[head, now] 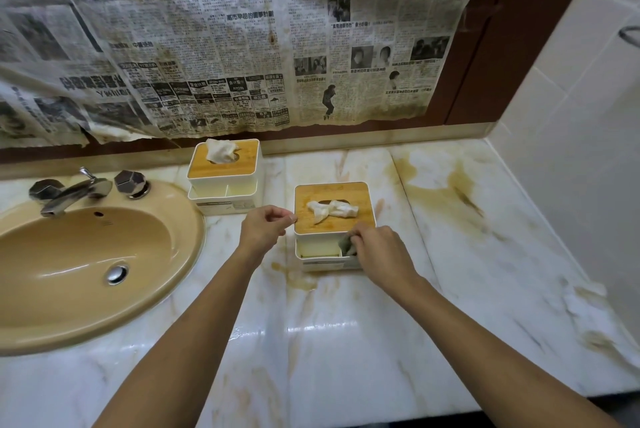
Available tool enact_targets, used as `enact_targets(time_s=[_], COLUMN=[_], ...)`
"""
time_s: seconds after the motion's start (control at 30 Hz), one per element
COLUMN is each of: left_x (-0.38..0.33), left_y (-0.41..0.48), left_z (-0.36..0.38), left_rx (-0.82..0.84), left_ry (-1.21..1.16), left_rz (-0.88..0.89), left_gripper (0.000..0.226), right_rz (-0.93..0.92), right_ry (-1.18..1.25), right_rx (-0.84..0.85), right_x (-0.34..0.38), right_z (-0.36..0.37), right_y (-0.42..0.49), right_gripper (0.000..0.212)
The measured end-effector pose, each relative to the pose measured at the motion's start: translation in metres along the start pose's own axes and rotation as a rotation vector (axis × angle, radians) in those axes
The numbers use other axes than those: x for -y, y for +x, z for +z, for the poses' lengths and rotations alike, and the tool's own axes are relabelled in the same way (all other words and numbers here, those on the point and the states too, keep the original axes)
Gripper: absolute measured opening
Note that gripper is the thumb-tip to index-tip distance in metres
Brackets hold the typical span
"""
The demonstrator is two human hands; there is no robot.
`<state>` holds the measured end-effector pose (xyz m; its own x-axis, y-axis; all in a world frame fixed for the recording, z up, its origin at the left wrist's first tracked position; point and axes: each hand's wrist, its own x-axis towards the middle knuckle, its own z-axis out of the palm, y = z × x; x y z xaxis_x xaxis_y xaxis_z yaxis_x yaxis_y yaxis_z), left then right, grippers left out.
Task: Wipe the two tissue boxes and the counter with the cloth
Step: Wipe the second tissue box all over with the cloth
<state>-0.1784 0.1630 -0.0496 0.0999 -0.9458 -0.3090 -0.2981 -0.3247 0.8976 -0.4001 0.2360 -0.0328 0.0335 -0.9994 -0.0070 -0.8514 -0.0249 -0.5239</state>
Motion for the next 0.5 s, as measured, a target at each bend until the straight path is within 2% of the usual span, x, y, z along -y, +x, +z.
enact_targets(time_s=[0.1,0.13,0.2,0.27,0.5], left_x=[0.001,0.002,0.003,0.004,0.003], left_y=[0.0,0.0,0.0,0.0,0.002], left_z=[0.001,0.001,0.001,0.001,0.001], left_rx=[-0.005,-0.008,-0.007,-0.003,-0.008], left_ry=[0.004,0.005,0.001,-0.001,0.004], left_rz=[-0.001,-0.001,-0.003,0.001,0.006], left_gripper=[0.011,0.011,0.012,0.011,0.01], right_rz=[0.025,0.011,-0.023,-0.015,-0.001], right_ry=[0.25,0.29,0.26,0.07,-0.189], right_rx=[-0.236,-0.259,-0.175,-0.076,-0.001], right_x=[0.0,0.001,0.002,-0.002,-0.006], right_z=[-0.01,-0.009,-0.001,0.011,0.008], right_y=[-0.009,-0.011,-0.016,-0.019,-0.006], right_gripper=[0.018,0.015,0.013,0.014,0.02])
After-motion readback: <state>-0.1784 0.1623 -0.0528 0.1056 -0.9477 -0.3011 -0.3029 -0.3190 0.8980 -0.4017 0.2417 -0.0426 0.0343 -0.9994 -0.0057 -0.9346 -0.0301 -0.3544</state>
